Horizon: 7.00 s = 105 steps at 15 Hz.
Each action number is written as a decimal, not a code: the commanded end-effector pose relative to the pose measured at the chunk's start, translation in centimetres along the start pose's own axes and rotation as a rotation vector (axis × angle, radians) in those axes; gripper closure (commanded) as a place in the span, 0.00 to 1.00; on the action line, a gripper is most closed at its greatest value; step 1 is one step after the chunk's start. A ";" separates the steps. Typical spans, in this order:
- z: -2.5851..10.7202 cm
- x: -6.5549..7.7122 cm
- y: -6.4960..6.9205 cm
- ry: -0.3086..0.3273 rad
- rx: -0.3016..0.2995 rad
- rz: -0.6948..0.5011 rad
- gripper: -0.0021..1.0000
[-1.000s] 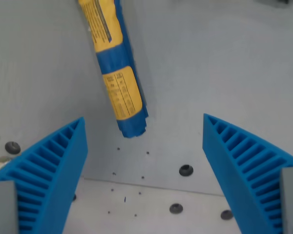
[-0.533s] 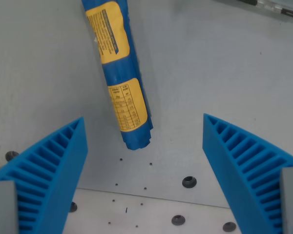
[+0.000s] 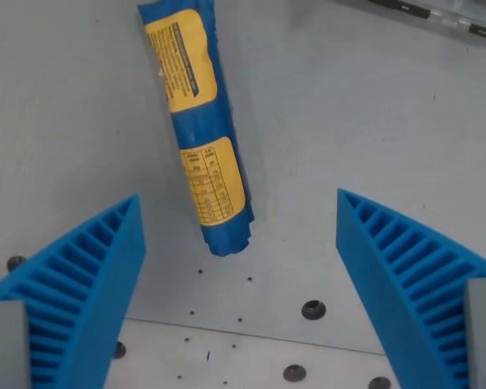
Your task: Pick up the blue bag
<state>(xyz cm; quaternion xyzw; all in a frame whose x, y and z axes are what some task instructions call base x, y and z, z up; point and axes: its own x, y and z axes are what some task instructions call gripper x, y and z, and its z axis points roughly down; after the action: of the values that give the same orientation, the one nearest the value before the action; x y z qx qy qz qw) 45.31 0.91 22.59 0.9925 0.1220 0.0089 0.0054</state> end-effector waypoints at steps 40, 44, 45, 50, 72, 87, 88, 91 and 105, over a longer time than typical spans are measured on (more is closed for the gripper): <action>7.0 0.6 -0.2 -0.003 0.025 -0.028 0.00; 7.7 0.6 -0.2 -0.003 0.025 -0.028 0.00; 7.8 0.7 -0.2 -0.003 0.025 -0.028 0.00; 8.7 0.7 -0.3 -0.003 0.025 -0.028 0.00; 11.0 0.7 -0.3 -0.003 0.025 -0.028 1.00; 10.8 0.7 -0.3 -0.003 0.025 -0.028 1.00; 10.7 0.7 -0.3 -0.003 0.025 -0.028 1.00; 10.2 0.7 -0.3 -0.003 0.025 -0.028 1.00; 7.8 0.7 -0.2 -0.003 0.025 -0.028 1.00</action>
<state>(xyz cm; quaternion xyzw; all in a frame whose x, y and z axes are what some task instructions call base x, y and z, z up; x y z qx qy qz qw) 46.55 1.17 13.60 0.9920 0.1259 0.0052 0.0018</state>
